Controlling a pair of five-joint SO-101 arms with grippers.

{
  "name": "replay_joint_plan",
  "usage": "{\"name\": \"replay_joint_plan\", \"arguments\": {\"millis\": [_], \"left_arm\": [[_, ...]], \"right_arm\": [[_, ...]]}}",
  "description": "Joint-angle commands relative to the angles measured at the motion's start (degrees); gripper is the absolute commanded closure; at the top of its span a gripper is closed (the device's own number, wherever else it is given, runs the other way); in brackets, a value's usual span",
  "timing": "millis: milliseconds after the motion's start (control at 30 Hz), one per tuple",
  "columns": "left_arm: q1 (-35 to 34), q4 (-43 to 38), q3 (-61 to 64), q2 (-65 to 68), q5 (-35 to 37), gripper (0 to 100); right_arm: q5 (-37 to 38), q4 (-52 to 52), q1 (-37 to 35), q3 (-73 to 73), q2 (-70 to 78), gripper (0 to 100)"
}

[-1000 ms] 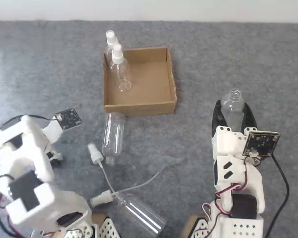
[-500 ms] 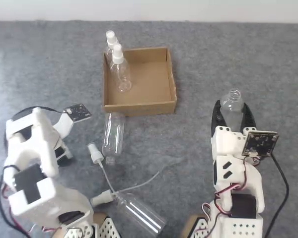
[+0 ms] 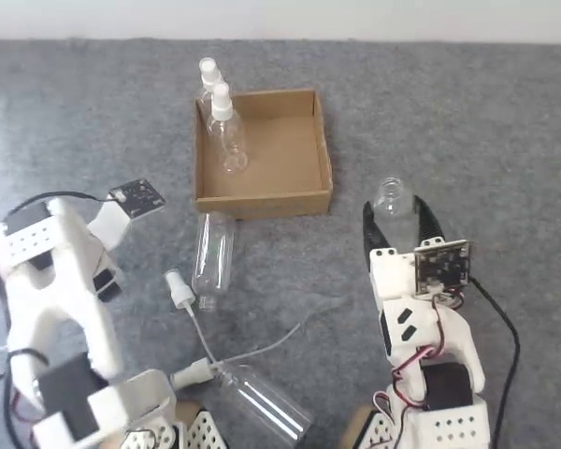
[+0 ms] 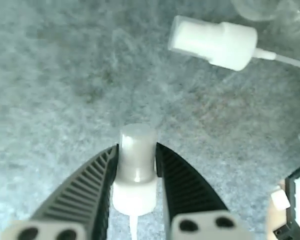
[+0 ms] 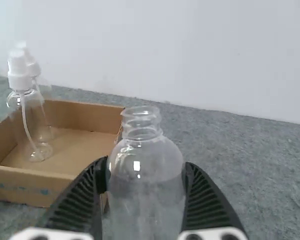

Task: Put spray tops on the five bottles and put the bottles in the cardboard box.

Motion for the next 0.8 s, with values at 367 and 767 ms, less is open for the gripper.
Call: {"name": "replay_joint_plan", "arguments": {"millis": [367,767], "left_arm": [[0.44,0.97,0.75,-19.78,10.90,99],[0.88,-9.67,8.04,-38.15,29.80,99]], "right_arm": [[4.92,-1.54,-5.32,0.70,-0.84,99.2],[5.01,-1.45,-5.49,1.14,-0.84,99.2]]}}
